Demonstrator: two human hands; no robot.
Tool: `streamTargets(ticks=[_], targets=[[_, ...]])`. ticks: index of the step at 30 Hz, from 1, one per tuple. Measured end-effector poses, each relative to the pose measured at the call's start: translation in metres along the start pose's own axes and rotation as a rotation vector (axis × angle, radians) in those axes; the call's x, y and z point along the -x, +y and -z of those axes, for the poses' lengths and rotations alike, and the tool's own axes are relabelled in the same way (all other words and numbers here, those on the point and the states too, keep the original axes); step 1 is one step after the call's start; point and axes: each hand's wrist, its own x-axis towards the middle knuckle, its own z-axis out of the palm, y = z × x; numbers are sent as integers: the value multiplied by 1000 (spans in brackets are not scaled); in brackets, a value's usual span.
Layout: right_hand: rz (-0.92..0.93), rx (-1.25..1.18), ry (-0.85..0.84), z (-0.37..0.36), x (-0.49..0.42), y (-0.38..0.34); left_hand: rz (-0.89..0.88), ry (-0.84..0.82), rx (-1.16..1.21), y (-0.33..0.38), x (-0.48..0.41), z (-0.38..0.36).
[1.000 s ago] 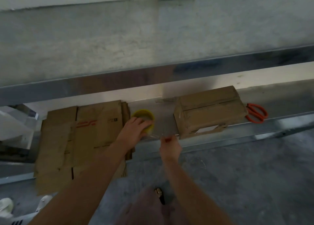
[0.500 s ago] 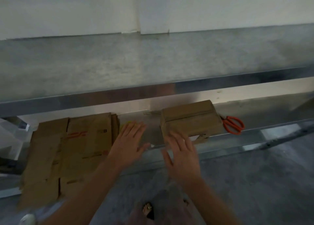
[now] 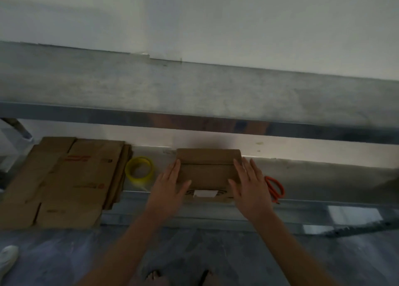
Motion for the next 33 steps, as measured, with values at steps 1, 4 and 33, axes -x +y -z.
streamTargets(ticks=[1, 4, 33], targets=[[-19, -93, -26, -1, -3, 6, 49, 16, 107, 5, -1, -4], [-94, -429, -87, -2, -11, 12, 176, 115, 307, 12, -6, -18], [-360, -1089, -30, -12, 41, -48, 96, -151, 122, 16, -7, -1]])
